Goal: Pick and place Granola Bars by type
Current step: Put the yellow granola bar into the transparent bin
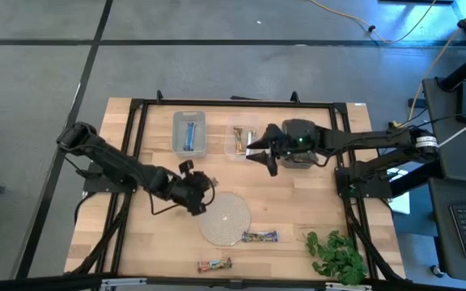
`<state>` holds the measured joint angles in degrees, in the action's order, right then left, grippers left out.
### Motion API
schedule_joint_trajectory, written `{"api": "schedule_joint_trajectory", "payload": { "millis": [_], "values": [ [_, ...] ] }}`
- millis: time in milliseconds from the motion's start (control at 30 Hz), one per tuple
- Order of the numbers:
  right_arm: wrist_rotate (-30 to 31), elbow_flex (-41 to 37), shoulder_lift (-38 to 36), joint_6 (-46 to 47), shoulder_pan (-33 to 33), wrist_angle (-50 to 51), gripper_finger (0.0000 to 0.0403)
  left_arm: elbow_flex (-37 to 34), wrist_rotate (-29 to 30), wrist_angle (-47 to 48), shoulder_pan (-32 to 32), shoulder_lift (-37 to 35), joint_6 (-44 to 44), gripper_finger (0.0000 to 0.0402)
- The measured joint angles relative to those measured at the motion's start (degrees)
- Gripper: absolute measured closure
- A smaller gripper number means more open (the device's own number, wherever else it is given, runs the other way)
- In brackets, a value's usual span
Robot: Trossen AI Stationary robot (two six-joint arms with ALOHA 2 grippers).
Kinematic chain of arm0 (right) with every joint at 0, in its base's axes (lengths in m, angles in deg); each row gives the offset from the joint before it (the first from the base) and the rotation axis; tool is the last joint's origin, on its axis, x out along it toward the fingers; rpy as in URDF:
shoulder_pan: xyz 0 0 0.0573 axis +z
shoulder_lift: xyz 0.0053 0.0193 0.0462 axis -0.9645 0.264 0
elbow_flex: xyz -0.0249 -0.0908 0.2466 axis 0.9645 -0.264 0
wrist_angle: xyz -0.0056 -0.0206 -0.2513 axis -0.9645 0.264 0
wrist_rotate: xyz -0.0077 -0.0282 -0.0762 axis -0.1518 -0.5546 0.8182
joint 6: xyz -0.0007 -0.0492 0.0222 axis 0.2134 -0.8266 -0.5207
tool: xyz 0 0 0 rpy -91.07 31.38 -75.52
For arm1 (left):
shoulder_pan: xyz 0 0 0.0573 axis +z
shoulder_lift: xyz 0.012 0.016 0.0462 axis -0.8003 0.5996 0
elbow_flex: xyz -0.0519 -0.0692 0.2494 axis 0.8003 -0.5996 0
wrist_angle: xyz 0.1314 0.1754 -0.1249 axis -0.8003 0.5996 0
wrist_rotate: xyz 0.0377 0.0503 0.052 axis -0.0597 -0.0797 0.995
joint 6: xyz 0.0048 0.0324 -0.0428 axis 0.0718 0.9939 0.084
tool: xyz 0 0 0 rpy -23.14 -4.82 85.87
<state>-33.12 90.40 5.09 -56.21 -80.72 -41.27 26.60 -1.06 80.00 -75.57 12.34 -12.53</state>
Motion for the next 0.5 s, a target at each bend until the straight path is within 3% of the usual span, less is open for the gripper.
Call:
{"api": "schedule_joint_trajectory", "payload": {
  "millis": [267,500],
  "values": [
    [7.31,-0.04,0.11,-1.44,2.98,0.19,0.0195,0.0,1.4,-8.18,9.16,0.0,3.84,0.0329],
    [8.43,-0.07,-0.33,-1.35,2.98,0.53,0.0195,0.0,-5.68,-28.71,17.64,0.0,13.69,0.0329]
  ]
}}
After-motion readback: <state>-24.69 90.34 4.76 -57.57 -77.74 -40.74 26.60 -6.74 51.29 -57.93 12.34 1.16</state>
